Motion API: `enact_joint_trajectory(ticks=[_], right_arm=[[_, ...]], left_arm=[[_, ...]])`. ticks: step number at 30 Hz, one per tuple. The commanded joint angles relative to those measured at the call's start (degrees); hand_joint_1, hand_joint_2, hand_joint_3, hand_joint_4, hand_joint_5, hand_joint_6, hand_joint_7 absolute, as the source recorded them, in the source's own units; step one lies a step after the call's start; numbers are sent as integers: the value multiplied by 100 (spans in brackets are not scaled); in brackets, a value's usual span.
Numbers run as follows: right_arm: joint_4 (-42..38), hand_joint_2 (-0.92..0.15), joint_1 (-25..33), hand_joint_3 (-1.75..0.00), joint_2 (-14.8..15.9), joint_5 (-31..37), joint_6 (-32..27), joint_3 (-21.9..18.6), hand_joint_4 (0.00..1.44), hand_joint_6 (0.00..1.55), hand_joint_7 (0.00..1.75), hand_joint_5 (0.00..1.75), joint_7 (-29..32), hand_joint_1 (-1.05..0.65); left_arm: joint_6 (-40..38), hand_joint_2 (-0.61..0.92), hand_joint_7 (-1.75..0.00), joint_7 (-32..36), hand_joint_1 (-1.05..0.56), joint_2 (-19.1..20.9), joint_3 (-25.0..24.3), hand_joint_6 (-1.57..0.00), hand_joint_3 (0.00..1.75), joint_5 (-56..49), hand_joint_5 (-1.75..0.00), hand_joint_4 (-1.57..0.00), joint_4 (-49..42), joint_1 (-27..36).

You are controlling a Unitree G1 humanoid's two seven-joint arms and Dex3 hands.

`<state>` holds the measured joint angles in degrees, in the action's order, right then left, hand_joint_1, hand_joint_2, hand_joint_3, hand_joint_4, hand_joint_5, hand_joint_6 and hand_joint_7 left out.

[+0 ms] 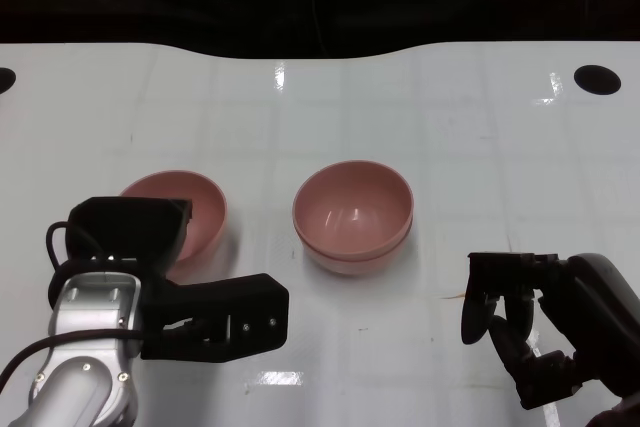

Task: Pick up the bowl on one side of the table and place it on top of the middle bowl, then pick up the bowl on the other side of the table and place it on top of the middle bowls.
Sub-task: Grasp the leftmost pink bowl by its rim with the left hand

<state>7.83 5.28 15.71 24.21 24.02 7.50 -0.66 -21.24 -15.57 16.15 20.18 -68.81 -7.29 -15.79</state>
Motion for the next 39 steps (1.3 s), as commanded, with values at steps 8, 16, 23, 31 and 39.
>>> enact_joint_trajectory(ticks=[8,16,23,31,39], right_arm=[[57,-15,36,-166,-4,15,-28,0,95,82,155,175,33,-6],[82,-15,39,-167,-13,10,-67,-5,95,83,155,175,20,-7],[96,-15,35,-166,0,29,-69,-10,95,83,154,175,21,-7],[60,-15,21,-166,0,13,-25,-13,95,83,153,175,37,-7],[35,-14,19,-167,5,-25,-14,-20,95,83,154,175,24,-8]], left_arm=[[306,89,-5,504,-46,154,90,-63,0,749,-21,-80,-828,-326],[980,90,-2,1007,-25,299,-9,-89,0,1576,-144,-61,-1273,-419],[1331,92,-9,1400,-28,433,62,-108,12,1826,-159,-68,-1558,-532],[1377,92,-17,1890,-30,521,198,-117,16,1714,-175,-79,-1634,-614],[1374,92,-136,2033,-28,646,228,-70,12,1677,-175,-83,-1424,-627]])
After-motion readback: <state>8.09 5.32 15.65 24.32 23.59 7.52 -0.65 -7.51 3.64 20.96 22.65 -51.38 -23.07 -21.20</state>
